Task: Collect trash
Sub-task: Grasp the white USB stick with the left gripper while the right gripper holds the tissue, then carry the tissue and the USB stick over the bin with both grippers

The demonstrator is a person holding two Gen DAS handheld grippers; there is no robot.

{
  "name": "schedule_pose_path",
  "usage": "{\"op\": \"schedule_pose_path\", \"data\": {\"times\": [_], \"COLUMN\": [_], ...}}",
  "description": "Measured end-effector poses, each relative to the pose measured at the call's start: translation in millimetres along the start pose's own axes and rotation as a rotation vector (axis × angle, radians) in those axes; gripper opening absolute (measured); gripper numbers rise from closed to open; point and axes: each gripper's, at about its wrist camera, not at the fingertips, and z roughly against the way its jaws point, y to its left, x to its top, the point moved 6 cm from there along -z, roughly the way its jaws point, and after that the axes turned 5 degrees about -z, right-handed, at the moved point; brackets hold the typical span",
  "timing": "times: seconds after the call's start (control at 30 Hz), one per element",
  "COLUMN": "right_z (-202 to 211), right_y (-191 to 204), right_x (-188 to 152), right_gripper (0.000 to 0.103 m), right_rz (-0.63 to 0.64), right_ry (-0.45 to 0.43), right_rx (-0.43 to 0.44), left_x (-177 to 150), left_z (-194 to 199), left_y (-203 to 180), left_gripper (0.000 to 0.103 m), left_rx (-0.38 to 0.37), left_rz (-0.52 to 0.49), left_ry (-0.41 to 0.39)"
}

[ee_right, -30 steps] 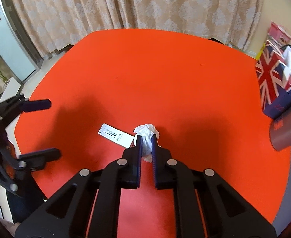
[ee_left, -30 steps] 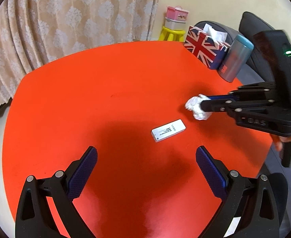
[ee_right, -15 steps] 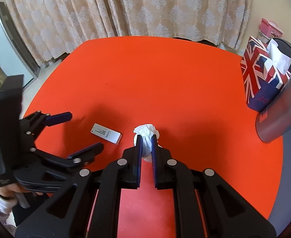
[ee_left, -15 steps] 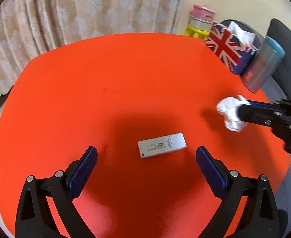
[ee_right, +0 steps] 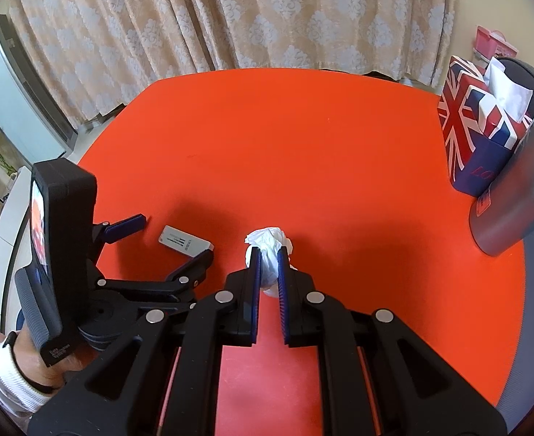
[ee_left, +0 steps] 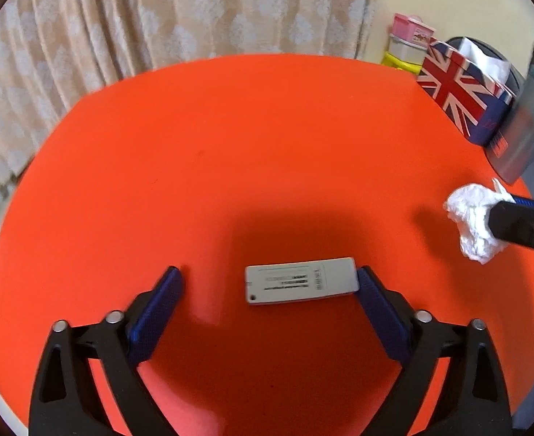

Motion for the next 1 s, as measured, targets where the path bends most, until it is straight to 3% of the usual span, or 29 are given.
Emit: {"op": "schedule_pose_path", "data": {"times": [0.13,0.57,1.0], "right_z": [-1,3,36], "right_y": [0,15,49], "right_x": [-2,-3,-25], "right_gripper": [0.008,0.008,0.008], "right_rz": [0.0,0.017,0.065], "right_ry": [-0.003,-0.025,-0.046], "right_rx": [0.007,0.025,0.025], "left_x": [4,2,-10], "left_z": [4,19,98], "left_y": [0,16,33], "left_gripper": [0.058,0.058,0.058], "left_rx": [-0.017,-0.133,-0.225], "left_rz": [-0.023,-0.099,-0.243], "left_ry": [-0.015,-0.03,-0.115]}}
